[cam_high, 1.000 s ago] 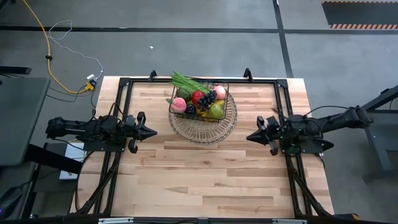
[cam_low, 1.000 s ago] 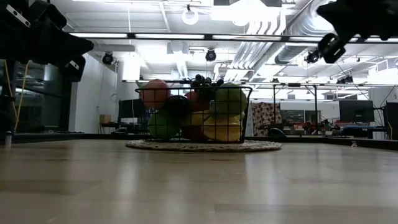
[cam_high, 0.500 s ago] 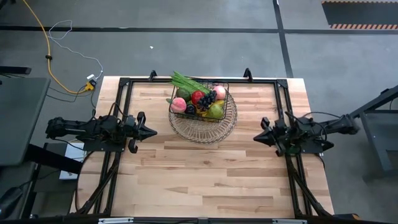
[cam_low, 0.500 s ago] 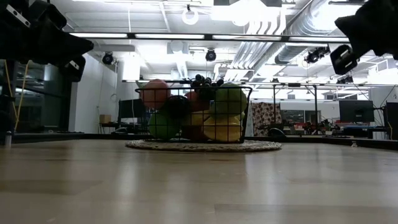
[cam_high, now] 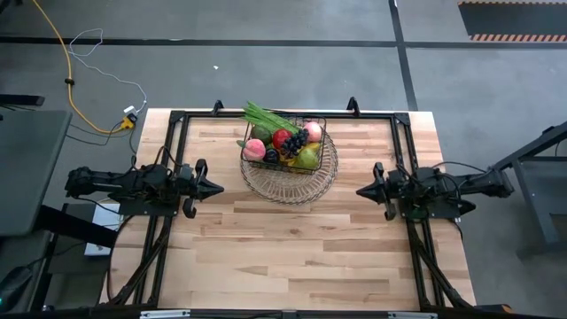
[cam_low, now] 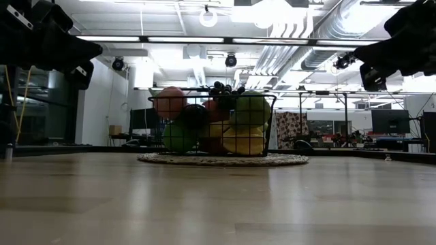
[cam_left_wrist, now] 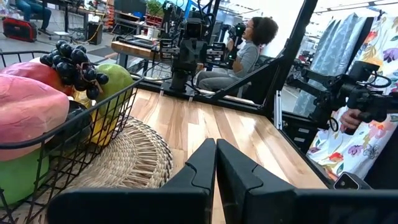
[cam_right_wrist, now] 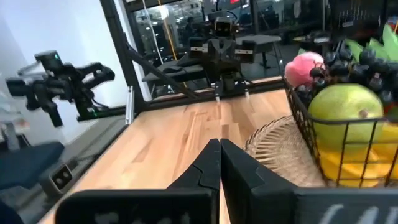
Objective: Build produce basket
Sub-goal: Return to Home Position
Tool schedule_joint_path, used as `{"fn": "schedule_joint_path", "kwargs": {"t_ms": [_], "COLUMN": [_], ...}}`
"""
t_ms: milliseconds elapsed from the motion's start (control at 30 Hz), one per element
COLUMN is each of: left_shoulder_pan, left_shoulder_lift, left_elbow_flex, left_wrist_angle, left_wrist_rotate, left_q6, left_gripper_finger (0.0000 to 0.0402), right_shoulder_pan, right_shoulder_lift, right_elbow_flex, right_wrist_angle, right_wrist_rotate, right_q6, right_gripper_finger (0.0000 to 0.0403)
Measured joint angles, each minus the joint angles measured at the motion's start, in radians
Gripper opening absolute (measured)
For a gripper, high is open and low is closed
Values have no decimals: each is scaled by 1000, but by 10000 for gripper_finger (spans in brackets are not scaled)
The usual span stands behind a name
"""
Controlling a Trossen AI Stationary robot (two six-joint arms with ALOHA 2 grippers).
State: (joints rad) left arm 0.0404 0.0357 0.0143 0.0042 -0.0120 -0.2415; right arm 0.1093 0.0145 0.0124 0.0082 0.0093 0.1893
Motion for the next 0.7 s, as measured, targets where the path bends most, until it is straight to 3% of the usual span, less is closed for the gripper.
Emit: {"fn": "schedule_joint_path", "kwargs": {"t_ms": [100, 433, 700], "left_shoulder_pan": [0, 0, 0], "left_shoulder_lift": [0, 0, 0], "left_elbow_flex": [0, 0, 0], "left_wrist_angle": [0, 0, 0], "left_wrist_rotate": [0, 0, 0], "left_q6": [1, 0, 0], "left_gripper_finger": [3, 3, 3], "right_shoulder_pan": [0, 0, 0], "right_shoulder_lift": [1, 2, 2], "right_elbow_flex": [0, 0, 0], "right_wrist_angle": [0, -1, -1], "right_wrist_rotate": [-1, -2, -2], "right_q6": [-30, 174, 232], "right_gripper_finger": [0, 0, 0]}}
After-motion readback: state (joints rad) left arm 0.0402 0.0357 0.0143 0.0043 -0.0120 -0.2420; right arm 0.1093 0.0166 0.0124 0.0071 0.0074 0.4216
